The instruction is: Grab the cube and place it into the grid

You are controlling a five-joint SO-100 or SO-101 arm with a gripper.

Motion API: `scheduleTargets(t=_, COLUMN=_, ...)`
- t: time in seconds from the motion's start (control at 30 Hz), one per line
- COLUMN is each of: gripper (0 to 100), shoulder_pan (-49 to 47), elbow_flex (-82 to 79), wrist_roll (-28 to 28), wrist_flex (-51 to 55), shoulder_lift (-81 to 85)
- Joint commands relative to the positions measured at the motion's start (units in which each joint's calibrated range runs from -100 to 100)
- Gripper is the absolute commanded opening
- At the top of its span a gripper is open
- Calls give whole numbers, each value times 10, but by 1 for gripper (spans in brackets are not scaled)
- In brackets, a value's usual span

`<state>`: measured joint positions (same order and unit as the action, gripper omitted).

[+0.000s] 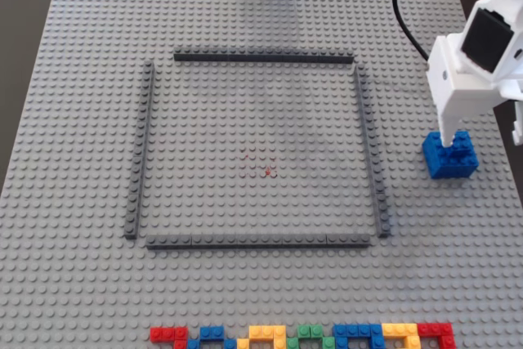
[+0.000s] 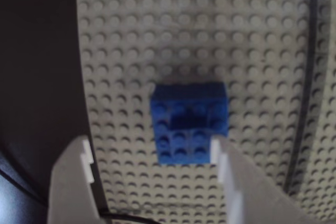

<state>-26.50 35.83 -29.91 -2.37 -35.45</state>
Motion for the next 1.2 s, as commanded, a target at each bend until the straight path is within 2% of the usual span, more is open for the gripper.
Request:
scheduleTargets(t=0.0, gripper=28, shoulder_pan=3, elbow_flex=9, wrist_roll=-1, wrist_flex=-4, shoulder_lift=13)
scheduleTargets(t=0.4, gripper=24, shoulder_pan=5, elbow_flex=-20, wrist_roll=-2, wrist_flex=-11, shoulder_lift=13)
scheduleTargets(t=1.17, gripper=10, shoulder_pan=12, elbow_flex=-24, wrist_roll=-7, wrist_flex=-11, shoulder_lift=13)
